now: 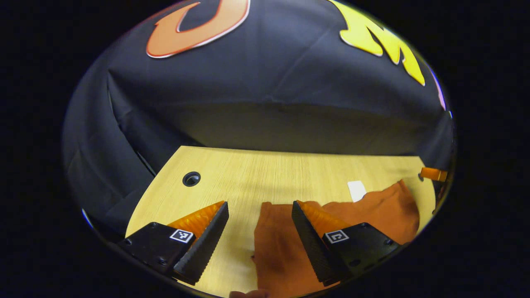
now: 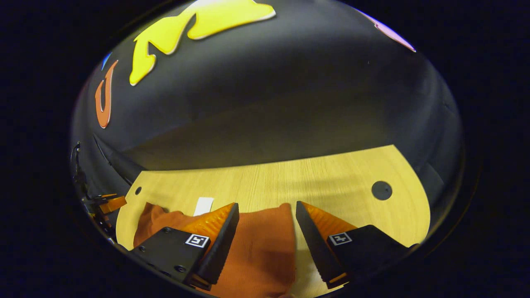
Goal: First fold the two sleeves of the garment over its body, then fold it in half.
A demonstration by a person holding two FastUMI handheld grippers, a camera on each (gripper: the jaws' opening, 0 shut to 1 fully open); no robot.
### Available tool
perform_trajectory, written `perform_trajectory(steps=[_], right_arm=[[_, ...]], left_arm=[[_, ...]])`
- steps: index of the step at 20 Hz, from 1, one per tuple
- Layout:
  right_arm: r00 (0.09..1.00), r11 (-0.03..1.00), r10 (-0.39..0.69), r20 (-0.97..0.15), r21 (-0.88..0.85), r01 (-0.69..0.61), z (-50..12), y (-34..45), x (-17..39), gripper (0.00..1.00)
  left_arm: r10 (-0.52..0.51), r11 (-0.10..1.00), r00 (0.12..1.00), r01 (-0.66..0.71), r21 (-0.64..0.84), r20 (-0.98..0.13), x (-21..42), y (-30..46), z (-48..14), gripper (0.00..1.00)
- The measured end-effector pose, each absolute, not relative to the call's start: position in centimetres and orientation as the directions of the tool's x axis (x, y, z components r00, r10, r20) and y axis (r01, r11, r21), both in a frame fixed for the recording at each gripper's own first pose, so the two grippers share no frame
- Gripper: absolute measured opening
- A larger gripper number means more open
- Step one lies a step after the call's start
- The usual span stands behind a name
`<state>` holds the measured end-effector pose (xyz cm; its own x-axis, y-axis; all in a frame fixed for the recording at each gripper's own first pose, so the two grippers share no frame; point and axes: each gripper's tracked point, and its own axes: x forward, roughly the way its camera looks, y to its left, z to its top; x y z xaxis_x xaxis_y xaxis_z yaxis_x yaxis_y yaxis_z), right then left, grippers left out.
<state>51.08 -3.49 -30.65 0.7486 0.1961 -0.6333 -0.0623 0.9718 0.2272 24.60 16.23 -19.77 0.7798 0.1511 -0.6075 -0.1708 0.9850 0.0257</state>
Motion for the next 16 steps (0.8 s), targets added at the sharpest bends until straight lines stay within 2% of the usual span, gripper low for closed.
perform_trajectory(steps=[1,6,8,11,13,16], right_arm=[[0.781,0.977,0.175,-0.599,0.202,-0.064,-28.8,-3.7,50.6,0.9],[0.892,0.99,0.124,-0.434,0.12,-0.08,-18.6,-2.9,44.7,0.9],[0.924,0.991,0.121,-0.362,0.104,-0.089,-13.6,-1.9,39.6,0.91],[0.967,0.992,0.115,-0.229,0.081,-0.099,-7.0,-0.5,31.4,0.92],[0.985,0.994,0.095,-0.142,0.07,-0.085,-3.9,0.1,26.3,0.92],[0.994,0.996,0.073,-0.085,0.065,-0.068,-1.0,0.4,19.0,0.94]], left_arm=[[0.152,0.984,0.8,-0.179,0.01,-0.58,23.9,15.4,-18.3,0.99],[0.146,0.984,0.885,-0.177,-0.029,-0.442,18.4,12.7,-10.2,0.99],[0.125,0.988,0.932,-0.147,-0.038,-0.341,15.3,10.7,-6.1,0.99],[0.041,0.994,0.979,-0.061,-0.093,-0.201,9.2,7.5,0.1,0.98],[0.047,0.995,0.989,-0.059,-0.08,-0.143,5.2,7.2,1.4,0.98],[0.054,0.997,0.994,-0.06,-0.05,-0.097,-1.0,6.2,2.8,0.98]])
